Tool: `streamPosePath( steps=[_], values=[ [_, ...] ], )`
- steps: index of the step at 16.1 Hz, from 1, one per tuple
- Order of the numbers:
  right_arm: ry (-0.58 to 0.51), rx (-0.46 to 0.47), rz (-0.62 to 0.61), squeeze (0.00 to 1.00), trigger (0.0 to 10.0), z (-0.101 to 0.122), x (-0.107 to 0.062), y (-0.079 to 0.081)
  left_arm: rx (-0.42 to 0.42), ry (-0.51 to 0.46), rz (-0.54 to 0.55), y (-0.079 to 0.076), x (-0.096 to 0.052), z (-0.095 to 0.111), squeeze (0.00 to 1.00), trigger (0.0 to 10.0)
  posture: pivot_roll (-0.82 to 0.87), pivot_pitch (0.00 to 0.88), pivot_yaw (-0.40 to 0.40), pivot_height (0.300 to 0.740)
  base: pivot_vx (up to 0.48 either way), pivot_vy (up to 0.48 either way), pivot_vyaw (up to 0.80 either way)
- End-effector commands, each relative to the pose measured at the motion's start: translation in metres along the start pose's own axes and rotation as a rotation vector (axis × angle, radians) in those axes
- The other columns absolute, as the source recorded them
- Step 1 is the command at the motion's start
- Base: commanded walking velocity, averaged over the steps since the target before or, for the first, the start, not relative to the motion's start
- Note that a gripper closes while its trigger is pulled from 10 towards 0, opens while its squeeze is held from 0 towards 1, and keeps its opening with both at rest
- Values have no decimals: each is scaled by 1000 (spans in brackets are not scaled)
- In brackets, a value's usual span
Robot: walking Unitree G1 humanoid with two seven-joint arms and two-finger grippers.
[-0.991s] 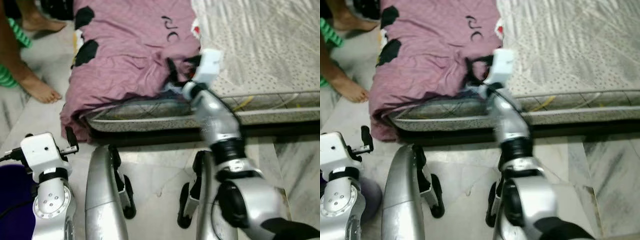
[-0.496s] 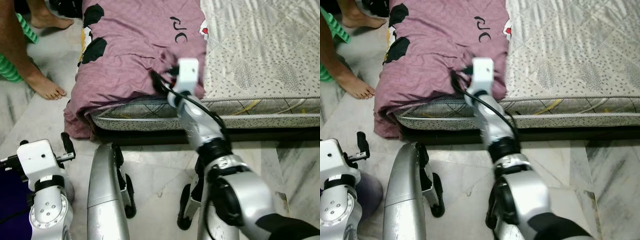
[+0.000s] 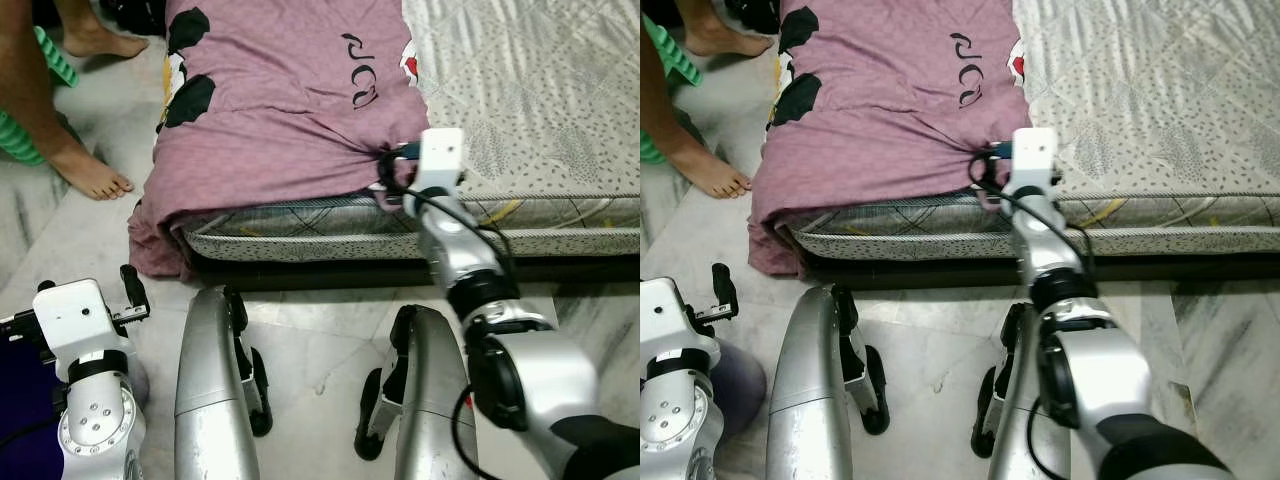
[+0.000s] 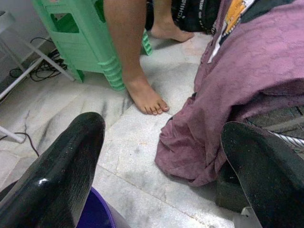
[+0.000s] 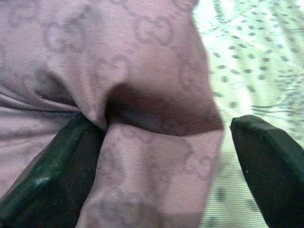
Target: Clean up the room
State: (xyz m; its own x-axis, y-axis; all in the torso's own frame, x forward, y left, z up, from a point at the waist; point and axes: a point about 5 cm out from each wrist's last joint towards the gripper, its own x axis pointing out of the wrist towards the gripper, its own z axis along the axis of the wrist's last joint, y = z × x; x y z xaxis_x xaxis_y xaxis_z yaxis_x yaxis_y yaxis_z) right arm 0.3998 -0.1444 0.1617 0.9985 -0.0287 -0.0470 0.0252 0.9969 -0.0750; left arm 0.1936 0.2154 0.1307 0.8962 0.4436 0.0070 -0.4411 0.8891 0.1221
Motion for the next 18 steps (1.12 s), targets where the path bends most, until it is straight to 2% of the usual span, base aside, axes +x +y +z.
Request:
streamPosePath(
  steps=[1,2,6,8,9,11,12,14,15,16,17,18],
  values=[
    [47,-17,-73,0,10000,-13,-3,-18,21,20,34,8,-3,-4,0,10000,116,283,-45,530,0,0,0],
    [75,-61,-103,0,10000,-25,-8,-34,18,21,39,7,-3,-5,0,10000,108,278,-49,530,0,0,0],
    [161,-125,-122,0,10000,-61,-31,-67,11,15,37,5,1,-6,0,10000,87,262,-47,530,0,0,0],
    [175,-152,-91,0,10000,-71,-44,-73,11,11,34,6,3,-5,0,10000,80,260,-46,530,0,0,0],
    [198,-169,-56,0,10000,-80,-58,-75,10,8,28,4,6,-5,0,10000,60,257,-43,530,0,0,0],
    [166,-117,-62,0,10000,-77,-65,-77,4,1,19,1,9,-4,0,10000,53,257,-40,530,0,0,0],
    [-19,-4,-73,0,10000,-40,-48,-67,-5,-7,12,-3,10,-2,0,10000,51,256,-31,530,0,0,0],
    [-140,80,-60,0,10000,-10,-35,-55,-10,-12,7,-5,11,-1,0,10000,58,256,-25,530,0,0,0],
    [-208,164,-10,0,10000,15,-24,-39,-10,-15,4,-5,11,0,0,10000,60,256,-23,530,0,0,0],
    [-240,226,37,0,10000,31,-19,-25,-9,-17,3,-5,11,0,0,10000,72,256,-19,530,0,0,0],
    [-263,342,153,0,10000,51,-13,7,-8,-23,4,-3,11,2,0,10000,83,258,-20,530,0,0,0],
    [-256,380,207,0,10000,55,-12,21,-7,-24,6,-2,11,2,0,10000,83,258,-20,530,0,0,0]
  ],
)
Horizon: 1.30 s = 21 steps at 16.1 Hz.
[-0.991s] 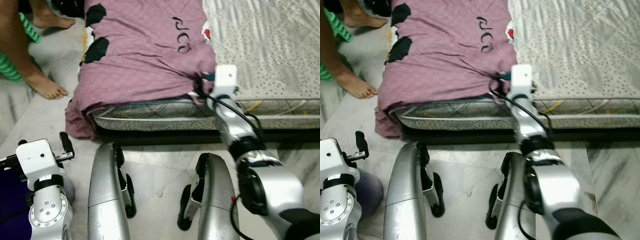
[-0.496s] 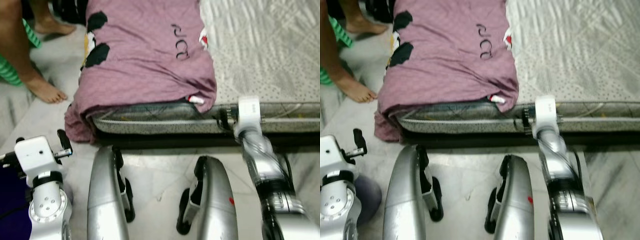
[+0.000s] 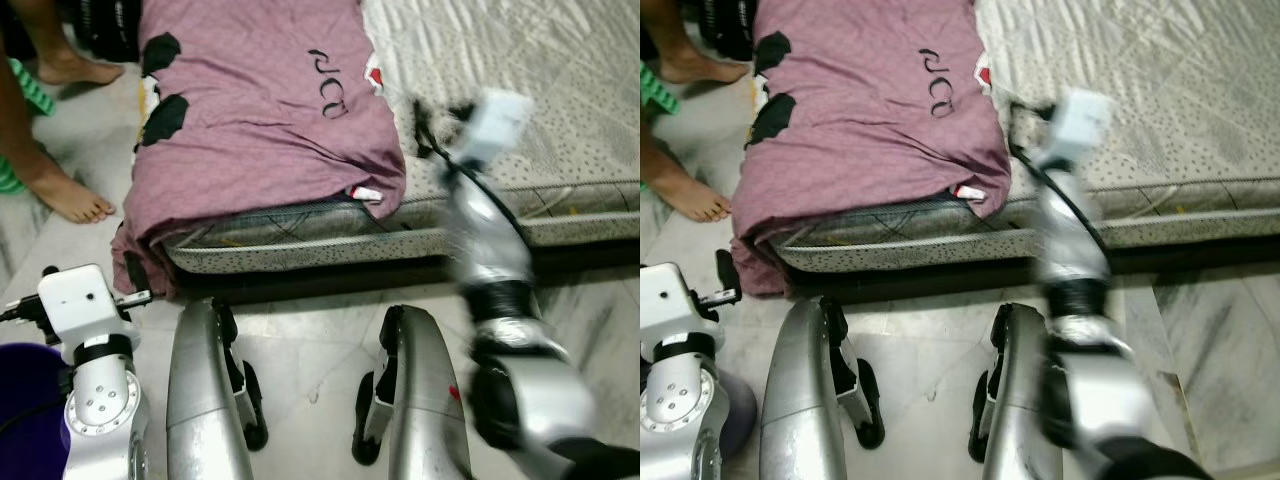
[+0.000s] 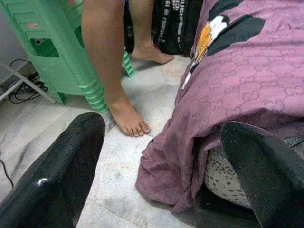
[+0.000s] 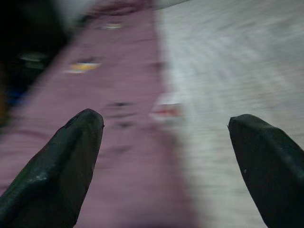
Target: Clean up the room
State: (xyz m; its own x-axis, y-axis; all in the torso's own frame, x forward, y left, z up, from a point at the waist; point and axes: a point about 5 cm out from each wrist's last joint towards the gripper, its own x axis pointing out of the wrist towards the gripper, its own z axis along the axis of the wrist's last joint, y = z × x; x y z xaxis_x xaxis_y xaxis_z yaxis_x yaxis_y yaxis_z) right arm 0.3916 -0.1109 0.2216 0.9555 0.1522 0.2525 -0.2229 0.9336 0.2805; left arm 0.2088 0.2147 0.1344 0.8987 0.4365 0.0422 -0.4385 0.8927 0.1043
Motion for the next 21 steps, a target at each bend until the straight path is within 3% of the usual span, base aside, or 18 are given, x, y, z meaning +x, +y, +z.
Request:
streamPosePath(
  steps=[1,6,9,15,21],
  values=[
    [48,43,60,0,10000,-13,0,14,11,10,10,5,-4,-1,0,10000,102,267,-24,530,0,0,0],
    [109,214,185,0,10000,-49,-3,94,27,19,5,11,-20,4,0,10000,205,308,-33,530,0,0,0],
    [104,241,218,0,10000,-46,1,115,48,32,18,19,-29,5,0,10000,242,324,-32,530,0,0,0],
    [96,196,175,0,10000,-42,8,116,83,78,-21,20,-58,9,0,10000,297,400,-10,530,0,0,0],
    [53,149,147,0,10000,-41,9,103,99,158,-106,15,-89,9,0,10000,288,500,15,530,0,0,0]
  ],
)
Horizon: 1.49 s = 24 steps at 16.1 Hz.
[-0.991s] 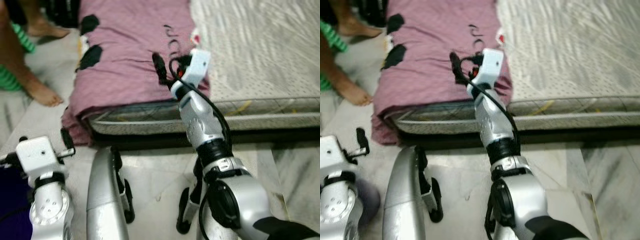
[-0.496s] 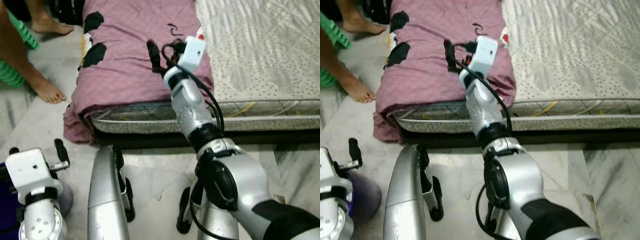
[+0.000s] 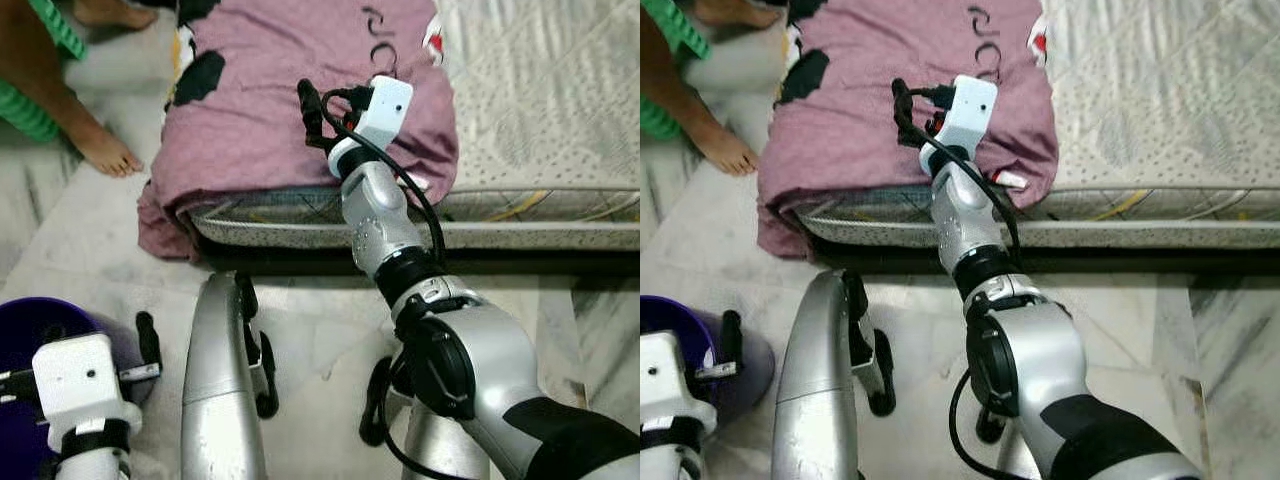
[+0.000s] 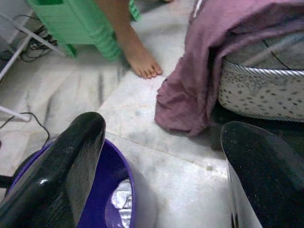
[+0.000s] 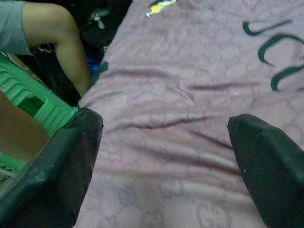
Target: Clean up the room
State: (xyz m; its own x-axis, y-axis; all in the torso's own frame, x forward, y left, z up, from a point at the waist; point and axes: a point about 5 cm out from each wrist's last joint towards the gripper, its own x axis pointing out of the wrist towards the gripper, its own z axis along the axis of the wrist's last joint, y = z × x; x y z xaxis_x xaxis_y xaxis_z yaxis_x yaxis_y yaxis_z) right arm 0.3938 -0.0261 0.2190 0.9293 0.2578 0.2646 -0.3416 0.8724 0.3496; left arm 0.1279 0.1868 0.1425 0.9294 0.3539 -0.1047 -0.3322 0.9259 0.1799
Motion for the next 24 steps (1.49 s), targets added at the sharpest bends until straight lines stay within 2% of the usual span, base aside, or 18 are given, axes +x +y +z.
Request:
streamPosePath(
  steps=[1,5,7,8,9,11,13,14,16,18,21,22,24],
  values=[
    [23,39,33,0,10000,-11,-2,22,19,32,-13,1,-9,-2,0,10000,282,515,18,530,0,0,0],
    [59,-59,-81,0,10000,-9,-1,-2,14,64,-43,-5,-15,-4,0,10000,275,535,17,530,0,0,0],
    [128,-150,-254,0,10000,-14,-12,-49,16,68,-29,-4,-12,-6,0,10000,262,522,1,530,0,0,0],
    [138,-163,-277,0,10000,-15,-15,-57,16,69,-27,-4,-12,-7,0,10000,257,519,-3,530,0,0,0],
    [168,-204,-344,0,10000,-18,-25,-79,11,66,-19,-5,-11,-8,0,10000,245,505,-11,530,0,0,0],
    [203,-260,-408,0,10000,-24,-40,-105,7,51,-16,-9,-1,-9,0,10000,219,479,-18,530,0,0,0],
    [229,-323,-407,0,10000,-33,-60,-123,0,32,-19,-12,5,-8,0,10000,202,462,-22,530,0,0,0],
    [236,-335,-408,0,10000,-36,-66,-127,-1,28,-19,-12,7,-8,0,10000,186,447,-23,530,0,0,0],
    [260,-365,-412,0,10000,-45,-96,-136,-3,11,-19,-13,16,-9,0,10000,168,417,-25,530,0,0,0],
    [313,-336,-390,0,10000,-49,-130,-128,-5,-13,-26,-15,25,-8,0,10000,139,386,-22,530,0,0,0],
    [365,-296,-283,0,10000,-48,-162,-116,-15,-47,-43,-20,39,-6,0,10000,94,351,-16,530,0,0,0],
    [368,-299,-249,0,10000,-43,-171,-114,-19,-68,-47,-23,46,-4,0,10000,81,336,-15,530,0,0,0],
    [352,-323,-243,0,10000,-29,-173,-113,-21,-93,-45,-25,58,-2,0,10000,60,307,-9,530,0,0,0]
  ],
)
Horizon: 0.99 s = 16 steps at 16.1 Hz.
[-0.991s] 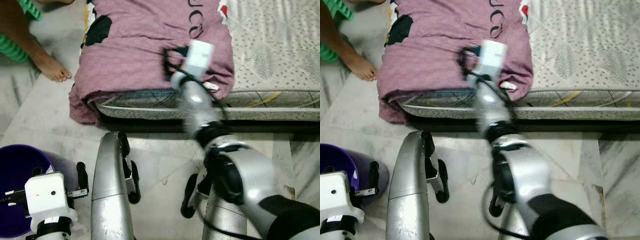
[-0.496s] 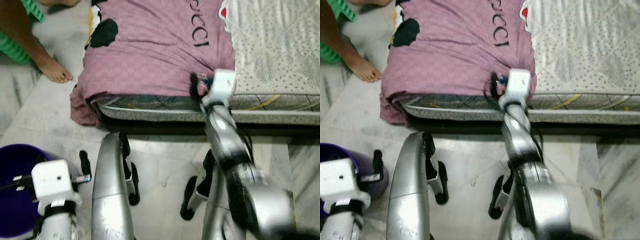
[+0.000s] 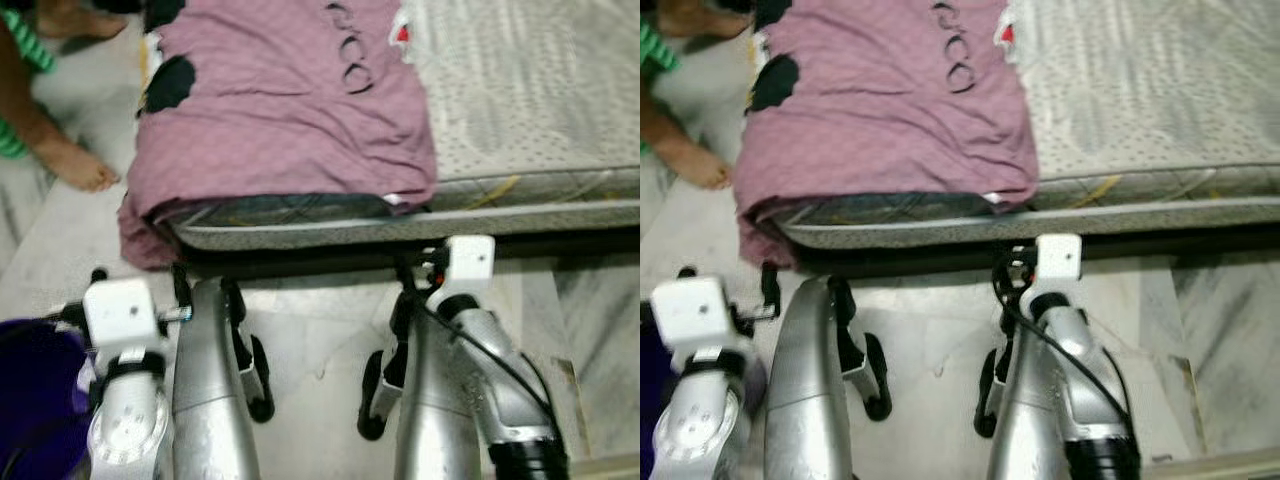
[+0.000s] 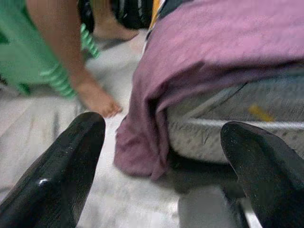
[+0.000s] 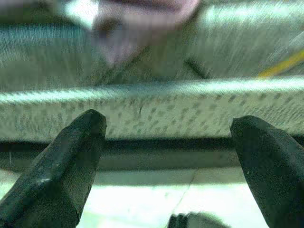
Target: Clean up the room
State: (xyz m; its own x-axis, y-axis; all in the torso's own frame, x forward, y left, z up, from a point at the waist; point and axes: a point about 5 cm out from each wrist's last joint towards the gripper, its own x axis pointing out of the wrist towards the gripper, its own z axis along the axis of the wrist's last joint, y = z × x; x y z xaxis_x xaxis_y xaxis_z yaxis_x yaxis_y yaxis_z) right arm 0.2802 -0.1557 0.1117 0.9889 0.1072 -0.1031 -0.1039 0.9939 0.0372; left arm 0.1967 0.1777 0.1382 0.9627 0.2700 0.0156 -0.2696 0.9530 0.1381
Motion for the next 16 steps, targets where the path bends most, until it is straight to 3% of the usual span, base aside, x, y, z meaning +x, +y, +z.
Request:
streamPosePath(
  steps=[1,5,8,9,12,14,16],
  values=[
    [-38,-28,-22,0,10000,11,-1,-5,16,22,26,7,0,-8,0,10000,45,275,-7,530,0,0,0],
    [-164,-42,-86,0,10000,45,16,-9,16,-30,43,9,19,-5,0,10000,29,217,-5,530,0,0,0],
    [-196,88,21,0,10000,60,37,12,-6,-68,58,10,34,-2,0,10000,10,152,-6,530,0,0,0],
    [-184,117,74,0,10000,54,40,22,-10,-79,63,11,38,-3,0,10000,0,128,-2,530,0,0,0],
    [-165,74,108,0,10000,36,38,26,-10,-91,62,13,44,-5,0,10000,-4,88,6,530,0,0,0],
    [-123,12,191,0,10000,19,29,29,-21,-114,21,12,51,-7,0,10000,-27,46,39,530,0,0,0],
    [-114,-37,252,0,10000,16,26,34,-1,-115,-13,10,53,-11,0,10000,-34,33,49,530,0,0,0]
  ],
)
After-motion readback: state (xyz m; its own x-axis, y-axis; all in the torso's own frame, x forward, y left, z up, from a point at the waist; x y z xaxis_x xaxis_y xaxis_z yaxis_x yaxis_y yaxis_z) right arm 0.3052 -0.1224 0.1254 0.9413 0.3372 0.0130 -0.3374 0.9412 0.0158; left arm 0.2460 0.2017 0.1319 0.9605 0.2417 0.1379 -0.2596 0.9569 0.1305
